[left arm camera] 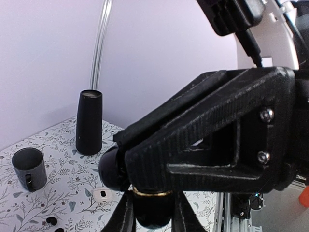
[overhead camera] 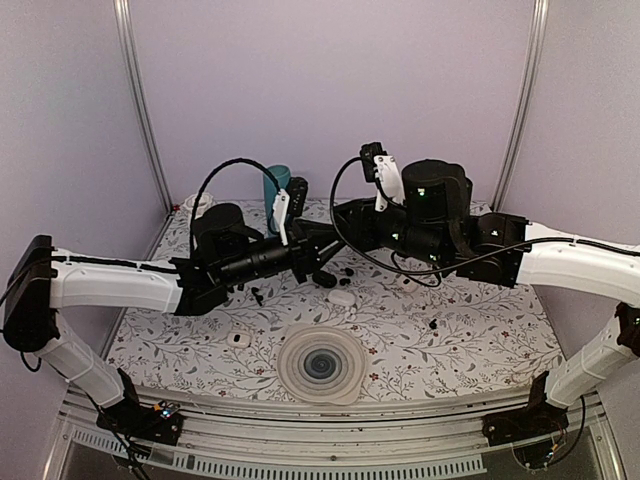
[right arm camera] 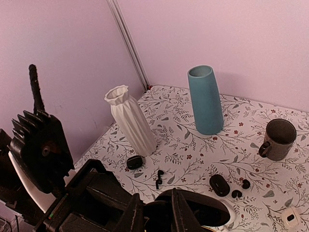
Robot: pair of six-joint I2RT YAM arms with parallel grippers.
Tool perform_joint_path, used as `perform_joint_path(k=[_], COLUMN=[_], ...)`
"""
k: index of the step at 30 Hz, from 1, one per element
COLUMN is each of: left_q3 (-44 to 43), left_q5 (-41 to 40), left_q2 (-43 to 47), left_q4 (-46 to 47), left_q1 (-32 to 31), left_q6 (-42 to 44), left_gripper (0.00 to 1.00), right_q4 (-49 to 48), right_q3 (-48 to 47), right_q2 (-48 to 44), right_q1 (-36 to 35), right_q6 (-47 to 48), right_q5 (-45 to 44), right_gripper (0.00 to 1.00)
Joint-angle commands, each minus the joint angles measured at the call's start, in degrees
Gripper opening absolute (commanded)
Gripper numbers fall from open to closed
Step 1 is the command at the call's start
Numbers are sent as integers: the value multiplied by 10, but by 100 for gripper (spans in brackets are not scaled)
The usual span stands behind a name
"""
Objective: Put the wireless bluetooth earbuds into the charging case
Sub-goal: Insert the left earbud into the left side groove of the charging case.
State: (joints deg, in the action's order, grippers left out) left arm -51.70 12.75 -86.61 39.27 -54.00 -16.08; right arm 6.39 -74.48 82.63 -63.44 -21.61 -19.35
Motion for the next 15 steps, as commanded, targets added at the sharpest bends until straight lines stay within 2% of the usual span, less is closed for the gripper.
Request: perform_joint_path(k=[1, 9, 15], left_q3=[-2, -1, 3], left_q5=[-22, -21, -18], left_q2=[27, 29, 32], left_q4=[27, 25, 23], left_q1=[0, 1, 1], left_q6=[7, 8, 10], left_gripper=[0, 0, 0], right_q4=[32, 40, 46], right_q3=[5, 4, 5], right_q2=[6, 2, -10], right_q1=[-4, -4, -4], right_q6=[0, -1, -4], right_q5=[-1, -11, -21], right_gripper=[22, 25, 32])
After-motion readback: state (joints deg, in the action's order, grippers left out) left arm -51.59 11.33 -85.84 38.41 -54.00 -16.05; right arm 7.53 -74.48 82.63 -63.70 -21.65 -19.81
